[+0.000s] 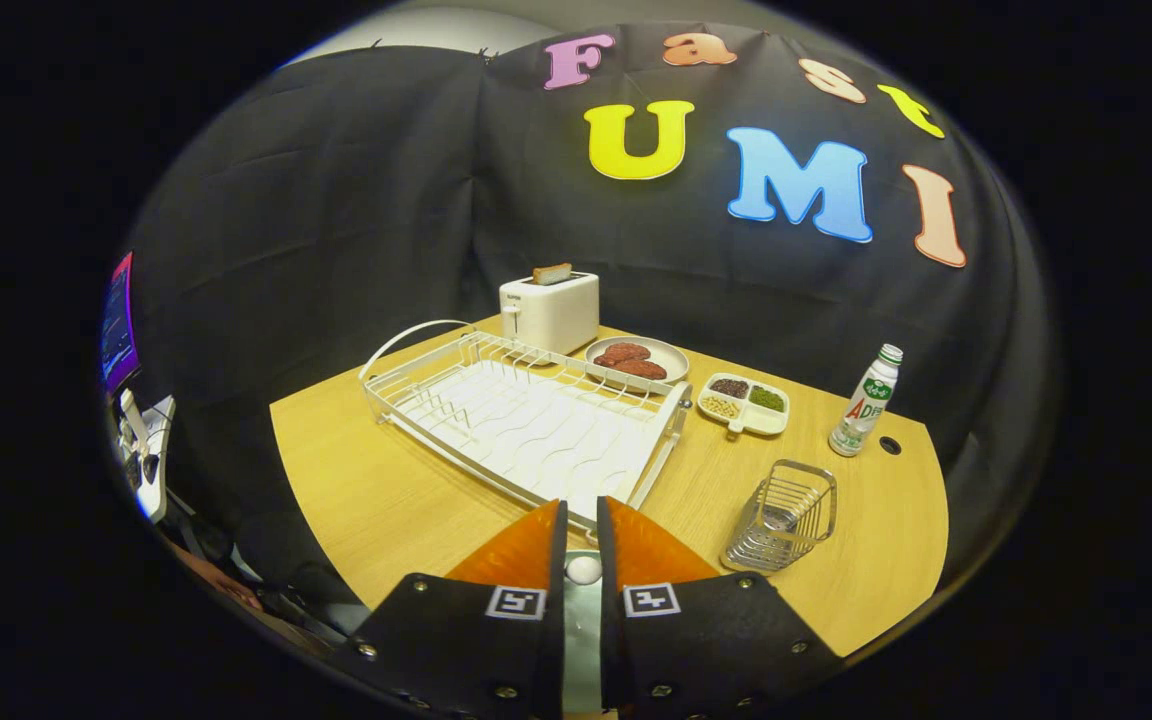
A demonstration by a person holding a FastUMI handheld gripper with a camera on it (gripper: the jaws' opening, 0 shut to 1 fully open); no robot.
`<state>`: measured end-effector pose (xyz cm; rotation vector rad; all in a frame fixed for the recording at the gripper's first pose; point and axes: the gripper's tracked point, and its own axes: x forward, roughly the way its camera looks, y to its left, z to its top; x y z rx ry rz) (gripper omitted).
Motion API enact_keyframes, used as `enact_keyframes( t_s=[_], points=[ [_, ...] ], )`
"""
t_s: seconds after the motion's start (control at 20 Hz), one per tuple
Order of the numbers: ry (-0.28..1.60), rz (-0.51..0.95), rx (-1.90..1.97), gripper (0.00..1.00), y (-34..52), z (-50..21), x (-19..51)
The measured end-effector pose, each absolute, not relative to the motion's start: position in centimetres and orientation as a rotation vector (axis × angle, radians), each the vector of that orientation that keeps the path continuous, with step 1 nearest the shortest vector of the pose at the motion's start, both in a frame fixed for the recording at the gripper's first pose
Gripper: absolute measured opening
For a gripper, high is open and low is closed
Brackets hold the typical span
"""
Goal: Take the plate from the dish rack, then take the spoon from the basket and place it into the plate.
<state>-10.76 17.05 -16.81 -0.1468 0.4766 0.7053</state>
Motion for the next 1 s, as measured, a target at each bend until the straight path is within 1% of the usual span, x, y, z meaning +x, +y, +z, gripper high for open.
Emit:
enact_keyframes(
  t_s=[0.1, 0.15, 0.3, 0.55, 0.8, 0.85, 0.95, 1.0],
  points=[
    [0.462, 0.684, -0.126, 0.19, 16.6, -15.9, -10.3],
    [0.451, 0.671, -0.115, 0.27, 16.4, -15.3, -10.0],
    [0.396, 0.616, -0.095, 0.27, 14.9, -12.5, -8.5],
    [0.222, 0.461, -0.013, 0.27, 9.7, -4.3, -5.4],
    [0.013, 0.251, 0.064, 0.27, 2.0, 4.9, -4.0],
    [-0.033, 0.239, 0.098, 0.49, 1.3, 5.9, -3.9],
    [-0.011, 0.196, 0.098, 0.95, -0.7, 4.5, -3.9],
    [0.016, 0.175, 0.09, 0.95, -1.8, 3.2, -3.8]
  ],
)
